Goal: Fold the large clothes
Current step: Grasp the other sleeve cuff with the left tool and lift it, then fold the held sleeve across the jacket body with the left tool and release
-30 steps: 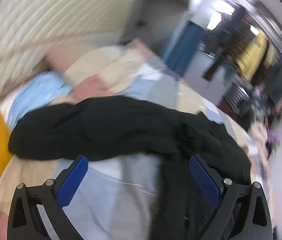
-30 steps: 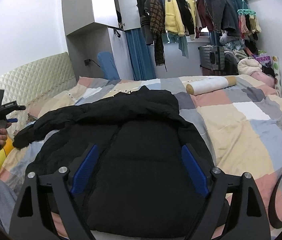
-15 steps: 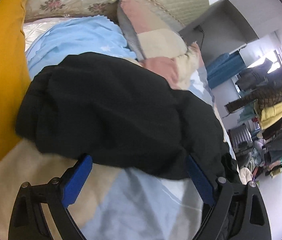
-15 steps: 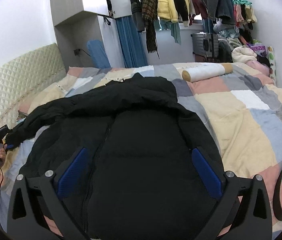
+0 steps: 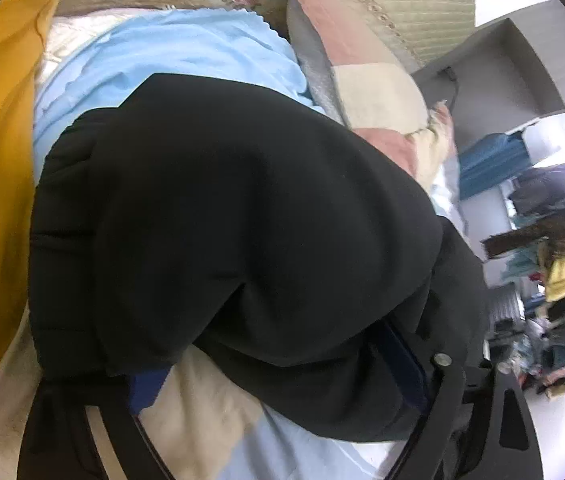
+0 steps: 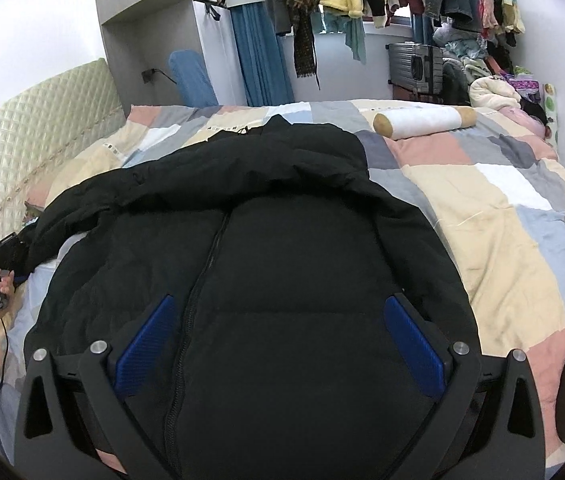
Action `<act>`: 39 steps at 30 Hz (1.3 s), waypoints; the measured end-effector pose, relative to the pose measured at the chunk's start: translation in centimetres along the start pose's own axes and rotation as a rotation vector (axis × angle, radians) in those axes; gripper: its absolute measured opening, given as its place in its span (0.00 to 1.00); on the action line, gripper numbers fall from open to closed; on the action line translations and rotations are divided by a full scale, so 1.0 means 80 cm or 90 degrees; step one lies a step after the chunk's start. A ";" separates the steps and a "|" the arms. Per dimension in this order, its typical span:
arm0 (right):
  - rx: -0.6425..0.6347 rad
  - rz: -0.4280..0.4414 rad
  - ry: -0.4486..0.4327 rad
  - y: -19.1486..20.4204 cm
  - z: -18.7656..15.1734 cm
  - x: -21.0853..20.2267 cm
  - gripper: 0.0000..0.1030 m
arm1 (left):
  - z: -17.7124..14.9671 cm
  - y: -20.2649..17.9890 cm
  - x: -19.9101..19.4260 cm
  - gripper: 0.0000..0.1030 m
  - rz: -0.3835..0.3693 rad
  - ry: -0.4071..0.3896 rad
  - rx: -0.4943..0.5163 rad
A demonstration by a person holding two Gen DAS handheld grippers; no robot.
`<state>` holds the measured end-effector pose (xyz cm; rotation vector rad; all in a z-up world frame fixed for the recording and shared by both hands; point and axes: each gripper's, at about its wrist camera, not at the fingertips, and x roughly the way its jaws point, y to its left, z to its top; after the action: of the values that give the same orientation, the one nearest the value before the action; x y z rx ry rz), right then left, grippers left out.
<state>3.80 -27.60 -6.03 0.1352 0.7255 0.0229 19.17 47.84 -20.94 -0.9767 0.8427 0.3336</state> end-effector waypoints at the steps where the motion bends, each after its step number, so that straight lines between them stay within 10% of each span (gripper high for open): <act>1: 0.002 0.001 -0.001 0.000 -0.001 -0.001 1.00 | -0.001 -0.005 0.001 0.75 0.023 -0.008 0.009; 9: 0.028 0.015 -0.025 -0.013 -0.001 -0.019 1.00 | -0.001 -0.028 -0.032 0.10 0.029 -0.046 0.025; 13: 0.031 0.020 -0.040 -0.019 -0.001 -0.031 1.00 | -0.011 -0.080 -0.098 0.08 0.011 -0.158 0.110; 25: 0.006 0.045 -0.097 -0.033 -0.010 -0.080 1.00 | -0.068 -0.289 -0.246 0.06 -0.018 -0.293 0.321; 39: 0.030 0.053 -0.132 -0.073 -0.003 -0.089 1.00 | -0.237 -0.577 -0.284 0.02 -0.115 -0.323 0.532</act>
<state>-1.87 -33.87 -2.29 0.2103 0.5134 0.0701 23.10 9.53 18.11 -0.1590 0.3519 0.0432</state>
